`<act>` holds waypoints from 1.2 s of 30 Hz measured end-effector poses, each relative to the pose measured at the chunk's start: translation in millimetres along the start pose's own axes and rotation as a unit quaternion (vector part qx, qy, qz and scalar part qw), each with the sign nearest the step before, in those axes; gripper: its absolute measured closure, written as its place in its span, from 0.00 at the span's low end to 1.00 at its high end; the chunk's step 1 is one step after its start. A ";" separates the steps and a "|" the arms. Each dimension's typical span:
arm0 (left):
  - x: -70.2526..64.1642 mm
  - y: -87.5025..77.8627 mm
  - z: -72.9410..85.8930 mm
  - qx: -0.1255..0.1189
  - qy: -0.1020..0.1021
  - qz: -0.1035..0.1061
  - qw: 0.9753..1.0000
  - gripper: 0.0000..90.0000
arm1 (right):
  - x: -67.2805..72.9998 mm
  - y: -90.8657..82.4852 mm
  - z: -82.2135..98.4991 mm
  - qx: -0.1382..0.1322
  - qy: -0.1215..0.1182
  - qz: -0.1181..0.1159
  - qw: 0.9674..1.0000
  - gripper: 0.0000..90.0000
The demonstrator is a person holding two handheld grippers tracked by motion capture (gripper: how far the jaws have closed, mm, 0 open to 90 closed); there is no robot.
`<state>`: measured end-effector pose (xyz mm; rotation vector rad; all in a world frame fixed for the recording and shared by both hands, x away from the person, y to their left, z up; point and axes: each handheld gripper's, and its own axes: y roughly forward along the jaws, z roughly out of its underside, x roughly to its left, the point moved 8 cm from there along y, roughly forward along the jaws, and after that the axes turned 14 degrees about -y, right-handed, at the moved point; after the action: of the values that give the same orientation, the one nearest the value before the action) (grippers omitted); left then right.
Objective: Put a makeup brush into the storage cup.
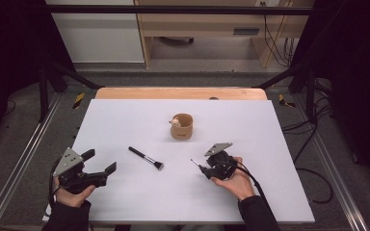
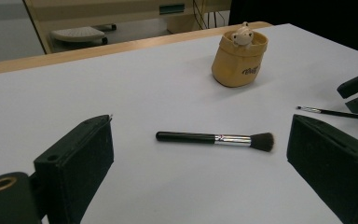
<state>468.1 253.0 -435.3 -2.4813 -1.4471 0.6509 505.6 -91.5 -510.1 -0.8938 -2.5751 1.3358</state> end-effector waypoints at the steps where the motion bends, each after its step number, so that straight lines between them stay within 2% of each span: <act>1: -0.2 0.0 0.1 0.001 0.001 0.000 1.000 0.07 | -0.2 -1.6 -2.7 0.000 -0.001 -0.003 1.000 0.62; 4: -0.9 -0.3 -0.3 0.000 0.003 0.001 1.000 0.07 | -0.4 -3.5 -7.7 0.012 -0.008 -0.011 1.000 0.61; 6: -1.0 -0.4 -0.3 0.000 0.003 0.002 1.000 0.07 | -1.0 -3.5 -13.6 0.048 -0.016 -0.020 0.998 0.60; 7: -0.7 -0.4 -0.2 0.001 0.002 0.002 1.000 0.07 | -1.0 -3.5 -13.6 0.048 -0.016 -0.020 0.998 0.60; 11: -0.4 -0.2 0.1 0.002 0.003 0.001 1.000 0.07 | -0.8 -1.0 -18.3 0.078 -0.023 -0.041 0.996 0.61; 13: -0.3 -0.3 0.5 0.004 0.004 0.001 1.000 0.07 | -2.0 3.4 -17.6 0.097 -0.032 -0.046 0.994 0.63; 15: -0.6 0.1 0.7 0.005 0.004 0.002 1.000 0.07 | -2.7 4.7 -16.9 0.104 -0.032 -0.047 0.993 0.64; 17: -0.6 0.6 1.2 0.006 0.006 0.001 1.000 0.07 | -4.2 8.0 -13.6 0.123 -0.033 -0.052 0.991 0.67; 20: -0.6 0.9 1.6 0.007 0.006 0.001 1.000 0.07 | -4.9 9.8 -11.6 0.132 -0.038 -0.054 0.989 0.69; 22: -0.7 0.9 1.7 0.008 0.005 0.002 1.000 0.07 | -4.5 12.2 -8.8 0.144 -0.042 -0.060 0.987 0.71; 24: -0.8 1.1 1.8 0.008 0.005 0.002 1.000 0.07 | -3.4 13.0 -8.0 0.149 -0.038 -0.060 0.986 0.71; 26: -0.8 1.3 2.0 0.008 0.006 0.002 1.000 0.07 | -2.4 16.1 -5.5 0.163 -0.043 -0.062 0.984 0.74; 30: -0.6 1.5 2.3 0.009 0.005 0.002 1.000 0.07 | -1.7 19.3 -2.9 0.173 -0.053 -0.064 0.981 0.78; 31: -0.6 1.5 2.3 0.010 0.006 0.002 1.000 0.07 | -0.7 20.0 -2.7 0.177 -0.047 -0.063 0.981 0.79; 36: -0.4 1.8 2.8 0.011 0.005 0.002 1.000 0.07 | -0.4 20.4 -2.2 0.179 -0.048 -0.072 0.980 0.86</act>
<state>468.0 251.6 -438.3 -2.4682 -1.4249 0.6495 516.0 -81.1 -524.6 -0.5834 -2.2977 1.7556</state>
